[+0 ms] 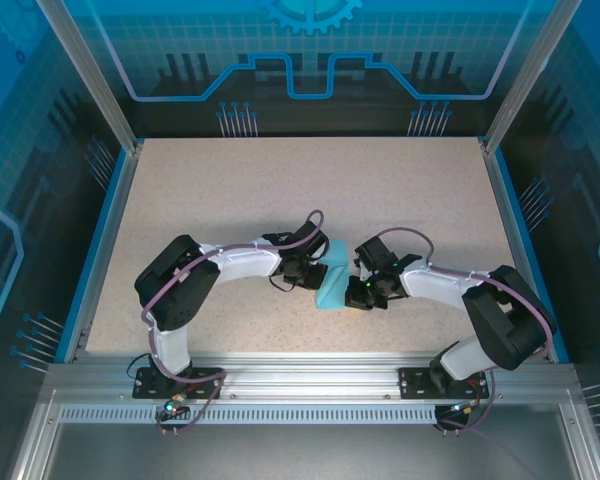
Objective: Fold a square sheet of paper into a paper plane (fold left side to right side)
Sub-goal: Fold the triangle a second time at the center of the table.
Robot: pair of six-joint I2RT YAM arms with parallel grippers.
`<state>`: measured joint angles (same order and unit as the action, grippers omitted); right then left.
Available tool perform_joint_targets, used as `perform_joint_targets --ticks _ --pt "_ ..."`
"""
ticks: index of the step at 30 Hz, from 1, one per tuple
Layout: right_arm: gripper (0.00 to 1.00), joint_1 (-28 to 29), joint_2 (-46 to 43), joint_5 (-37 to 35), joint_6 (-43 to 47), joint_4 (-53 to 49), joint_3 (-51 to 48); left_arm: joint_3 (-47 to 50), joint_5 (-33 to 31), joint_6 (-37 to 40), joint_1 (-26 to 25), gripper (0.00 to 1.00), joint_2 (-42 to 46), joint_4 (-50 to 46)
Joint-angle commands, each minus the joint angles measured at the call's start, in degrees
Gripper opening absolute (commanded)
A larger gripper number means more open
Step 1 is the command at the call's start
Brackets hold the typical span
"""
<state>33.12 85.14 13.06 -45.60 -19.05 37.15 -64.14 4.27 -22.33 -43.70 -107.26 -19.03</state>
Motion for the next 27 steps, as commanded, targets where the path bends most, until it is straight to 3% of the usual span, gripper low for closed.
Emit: perform_joint_targets --ticks 1,13,20,27 --pt "0.0 0.9 2.5 -1.2 0.7 -4.8 -1.2 -1.2 -0.8 1.0 0.5 0.0 -1.1 -0.1" --pt "0.0 0.1 0.1 2.5 1.7 -1.7 -1.2 -1.0 0.5 1.3 0.5 0.0 -2.1 -0.6" --pt "0.0 -4.3 -7.3 8.9 0.1 6.9 -3.0 -0.8 0.9 1.6 0.4 0.0 -2.3 -1.1" --pt "0.0 -5.6 -4.7 11.1 -3.8 17.0 -1.1 -0.8 1.1 1.6 0.4 0.0 -2.2 -1.2"
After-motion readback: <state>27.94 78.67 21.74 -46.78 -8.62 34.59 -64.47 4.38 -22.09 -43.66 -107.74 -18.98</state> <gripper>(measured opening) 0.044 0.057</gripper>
